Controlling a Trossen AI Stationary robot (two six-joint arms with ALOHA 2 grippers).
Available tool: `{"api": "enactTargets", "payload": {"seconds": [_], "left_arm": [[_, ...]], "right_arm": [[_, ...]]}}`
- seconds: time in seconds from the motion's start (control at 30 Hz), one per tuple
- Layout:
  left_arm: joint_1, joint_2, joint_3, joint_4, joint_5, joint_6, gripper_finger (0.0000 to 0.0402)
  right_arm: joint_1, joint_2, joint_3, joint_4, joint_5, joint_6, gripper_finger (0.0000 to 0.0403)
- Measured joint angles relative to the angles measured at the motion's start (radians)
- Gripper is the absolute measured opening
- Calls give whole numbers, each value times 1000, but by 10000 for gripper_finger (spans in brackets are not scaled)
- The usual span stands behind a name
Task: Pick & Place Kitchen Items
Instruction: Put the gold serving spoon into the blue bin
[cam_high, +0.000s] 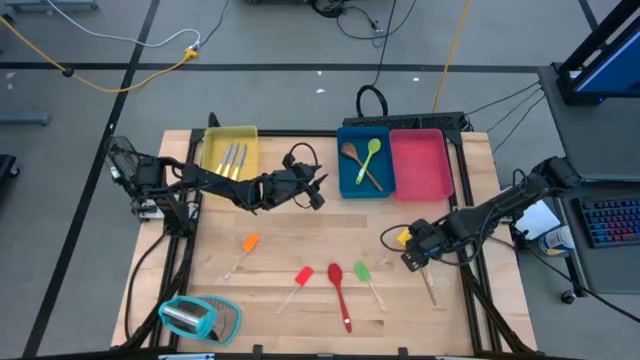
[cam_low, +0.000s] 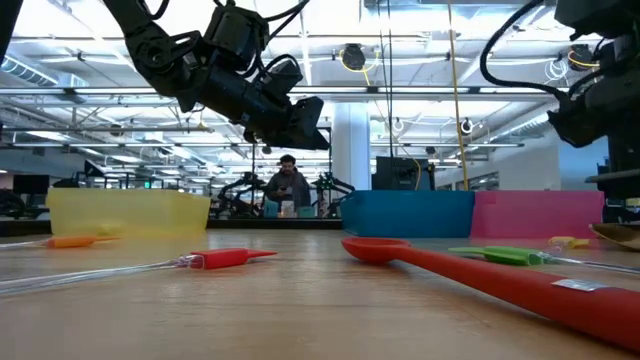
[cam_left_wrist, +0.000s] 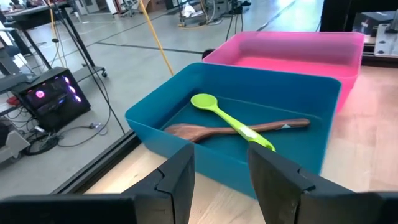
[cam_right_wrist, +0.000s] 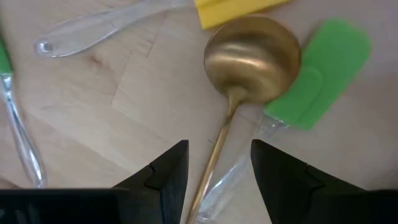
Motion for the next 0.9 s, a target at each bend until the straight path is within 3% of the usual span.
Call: {"api": "enactTargets", "payload": {"seconds": [0.17, 0.4, 0.9], "left_arm": [[17, 0, 0, 2, 0, 1, 152], [30, 0, 0, 29, 8, 1, 152], [39, 0, 0, 58, 64, -1, 152]], "right_arm": [[22, 69, 0, 99, -4, 7, 166], [26, 152, 4, 122, -89, 6, 166], [26, 112, 0, 123, -78, -16, 166]]}}
